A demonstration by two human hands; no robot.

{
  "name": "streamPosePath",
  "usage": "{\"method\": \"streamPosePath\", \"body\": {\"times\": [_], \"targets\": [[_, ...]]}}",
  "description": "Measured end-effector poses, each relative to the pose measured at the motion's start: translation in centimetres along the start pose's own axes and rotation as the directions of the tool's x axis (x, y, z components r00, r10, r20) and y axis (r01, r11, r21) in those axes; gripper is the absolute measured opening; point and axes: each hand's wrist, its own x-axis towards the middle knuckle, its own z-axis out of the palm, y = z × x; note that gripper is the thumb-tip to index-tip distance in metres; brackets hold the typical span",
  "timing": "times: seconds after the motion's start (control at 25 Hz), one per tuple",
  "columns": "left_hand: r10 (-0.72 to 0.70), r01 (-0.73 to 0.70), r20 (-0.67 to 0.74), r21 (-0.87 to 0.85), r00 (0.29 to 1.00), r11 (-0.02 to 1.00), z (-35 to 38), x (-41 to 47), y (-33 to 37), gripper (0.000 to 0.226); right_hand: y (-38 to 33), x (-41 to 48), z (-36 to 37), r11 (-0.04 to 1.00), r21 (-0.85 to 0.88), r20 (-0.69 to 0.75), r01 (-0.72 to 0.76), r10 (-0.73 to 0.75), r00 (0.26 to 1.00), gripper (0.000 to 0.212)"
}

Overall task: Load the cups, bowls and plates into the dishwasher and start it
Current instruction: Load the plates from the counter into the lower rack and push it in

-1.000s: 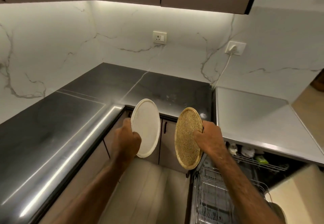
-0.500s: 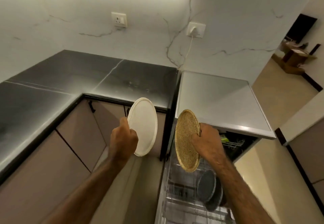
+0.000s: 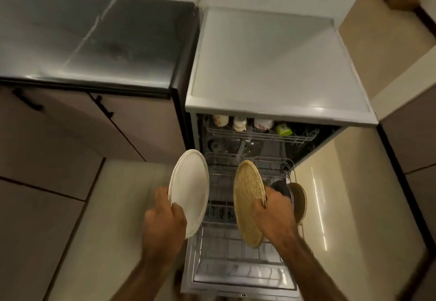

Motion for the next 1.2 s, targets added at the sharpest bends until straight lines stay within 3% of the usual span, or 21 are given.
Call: {"method": "streamPosePath", "body": {"times": [0.2,0.52,0.68,1.08,1.2], "targets": [[-0.038,0.036,0.028,0.078,0.999,0.996,12.0,3.2,-7.4,0.018,7.9,6.1,9.8,0.994,0.057,-0.086,-0.096,0.101,0.991,0.038],[-0.138,0.138,-0.005,0.048,0.99,0.989,24.5,6.7,-16.4,0.022,14.7,12.7,21.0,0.997,0.042,-0.181,-0.071,0.077,0.98,0.033],[-0.149,0.147,0.029,0.063,0.988,0.987,28.6,7.6,-19.0,0.025,16.5,14.6,24.4,0.999,0.039,-0.253,0.02,-0.01,0.968,0.037],[-0.148,0.146,0.002,0.126,0.989,0.981,33.7,9.0,-21.2,0.028,18.4,17.1,27.8,0.996,0.024,-0.286,0.081,-0.071,0.956,0.04],[-0.18,0.174,0.051,0.096,0.982,0.98,34.8,9.2,-21.5,0.028,18.8,17.7,28.9,0.996,0.0,-0.285,0.088,-0.085,0.955,0.04]]}}
